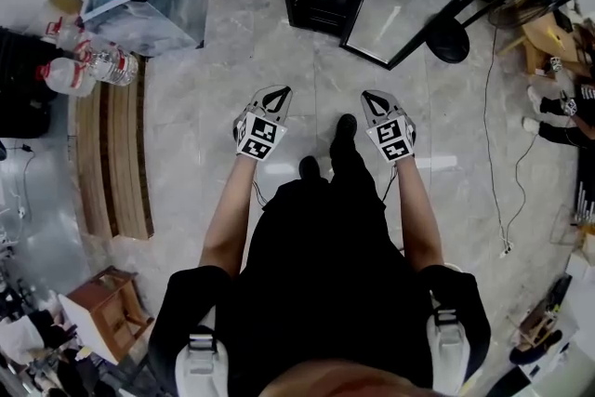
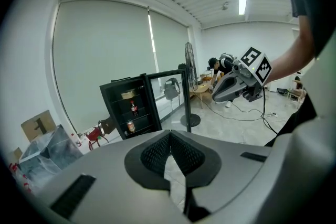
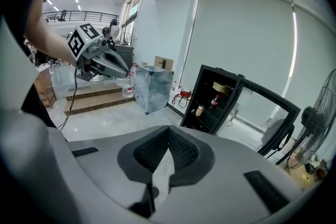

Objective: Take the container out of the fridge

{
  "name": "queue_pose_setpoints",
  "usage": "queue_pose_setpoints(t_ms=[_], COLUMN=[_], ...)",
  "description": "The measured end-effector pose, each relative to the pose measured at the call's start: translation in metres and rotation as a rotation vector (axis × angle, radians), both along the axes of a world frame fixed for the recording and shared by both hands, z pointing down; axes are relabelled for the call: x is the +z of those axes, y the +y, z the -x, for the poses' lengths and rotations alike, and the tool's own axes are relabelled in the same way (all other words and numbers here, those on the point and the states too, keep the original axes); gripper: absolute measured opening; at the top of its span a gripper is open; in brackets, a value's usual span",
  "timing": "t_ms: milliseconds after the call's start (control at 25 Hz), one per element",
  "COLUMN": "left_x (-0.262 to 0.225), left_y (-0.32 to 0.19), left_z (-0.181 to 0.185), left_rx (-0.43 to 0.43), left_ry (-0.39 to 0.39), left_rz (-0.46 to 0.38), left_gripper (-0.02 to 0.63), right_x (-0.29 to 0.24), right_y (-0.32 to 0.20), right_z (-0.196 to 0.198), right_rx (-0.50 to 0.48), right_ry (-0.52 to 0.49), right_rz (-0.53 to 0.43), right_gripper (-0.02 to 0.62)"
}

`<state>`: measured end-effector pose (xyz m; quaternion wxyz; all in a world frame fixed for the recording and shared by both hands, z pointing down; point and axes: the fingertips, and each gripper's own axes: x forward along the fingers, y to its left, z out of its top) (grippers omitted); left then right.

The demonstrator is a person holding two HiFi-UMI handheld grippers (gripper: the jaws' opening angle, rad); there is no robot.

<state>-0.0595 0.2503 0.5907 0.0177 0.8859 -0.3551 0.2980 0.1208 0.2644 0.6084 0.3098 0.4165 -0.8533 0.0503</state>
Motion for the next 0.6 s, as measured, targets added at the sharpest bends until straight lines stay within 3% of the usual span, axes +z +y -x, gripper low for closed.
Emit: queue_pose_setpoints(t_ms=[600], left_x=[0.002], left_y=[-0.053], left_z=[0.006], left_rx=[-0.044], left_ry=[-0.006], left_rz=[0.003], left_gripper=[0.018], right_x=[0.003], right_y=[-0.059], right_z=[0.001], right_rx=[-0.037], right_ry=[0.016], right_rz=[0.023], right_gripper=[-0.002])
